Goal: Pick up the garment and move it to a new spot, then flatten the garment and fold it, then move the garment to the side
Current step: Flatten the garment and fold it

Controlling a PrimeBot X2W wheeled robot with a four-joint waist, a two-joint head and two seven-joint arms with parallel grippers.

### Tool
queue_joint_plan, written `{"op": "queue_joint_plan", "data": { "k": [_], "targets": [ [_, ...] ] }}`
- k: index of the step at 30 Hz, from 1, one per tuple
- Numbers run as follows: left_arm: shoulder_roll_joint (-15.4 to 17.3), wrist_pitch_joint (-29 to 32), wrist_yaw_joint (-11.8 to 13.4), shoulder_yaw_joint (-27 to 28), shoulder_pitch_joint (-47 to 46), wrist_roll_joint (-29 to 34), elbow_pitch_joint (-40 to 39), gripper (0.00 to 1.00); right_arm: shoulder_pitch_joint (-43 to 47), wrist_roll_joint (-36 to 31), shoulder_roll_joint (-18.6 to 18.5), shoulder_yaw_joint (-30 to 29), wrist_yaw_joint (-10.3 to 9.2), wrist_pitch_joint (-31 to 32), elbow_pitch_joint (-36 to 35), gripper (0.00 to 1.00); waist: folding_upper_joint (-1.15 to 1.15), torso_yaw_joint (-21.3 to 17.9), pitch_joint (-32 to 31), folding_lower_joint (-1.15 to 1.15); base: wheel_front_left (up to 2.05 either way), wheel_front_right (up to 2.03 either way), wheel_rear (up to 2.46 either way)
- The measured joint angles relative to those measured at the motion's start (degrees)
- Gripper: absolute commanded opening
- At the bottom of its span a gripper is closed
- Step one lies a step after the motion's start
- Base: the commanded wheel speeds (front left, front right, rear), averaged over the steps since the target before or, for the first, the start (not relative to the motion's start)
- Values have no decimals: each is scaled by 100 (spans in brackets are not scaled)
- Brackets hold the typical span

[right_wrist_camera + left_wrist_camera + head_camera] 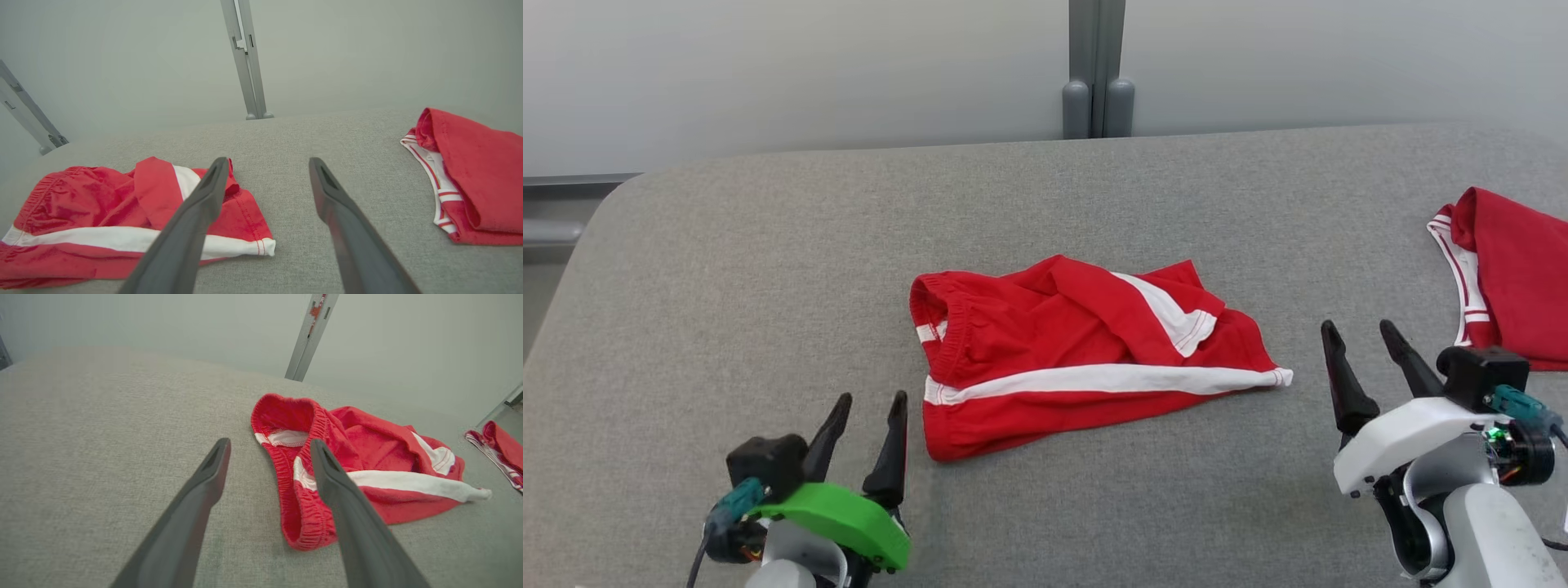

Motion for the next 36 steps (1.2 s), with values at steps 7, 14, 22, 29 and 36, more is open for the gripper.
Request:
{"op": "queue_joint_plan", "data": {
  "k": [7,14,22,29,36],
  "targets": [
    [112,1065,-5,-404,-504,-285,229,100,-102,88,261,-270,-5,1986,109,100,0,32,185,0,0,0,0],
    [54,1570,279,-550,-890,-190,544,100,-637,70,380,-416,-5,2727,588,100,0,10,449,0,0,0,0],
    [-19,1656,278,-668,-1129,-232,790,100,-1200,147,392,-213,-5,2530,1466,100,0,16,713,0,0,0,0],
    [-46,1669,276,-737,-1243,-252,944,100,-1471,129,394,-85,-5,2207,2001,100,0,80,796,0,0,0,0],
    [-59,1716,122,-960,-1295,-341,984,100,-1628,126,393,-5,-5,1953,2285,100,0,102,802,0,0,0,0]
  ]
}}
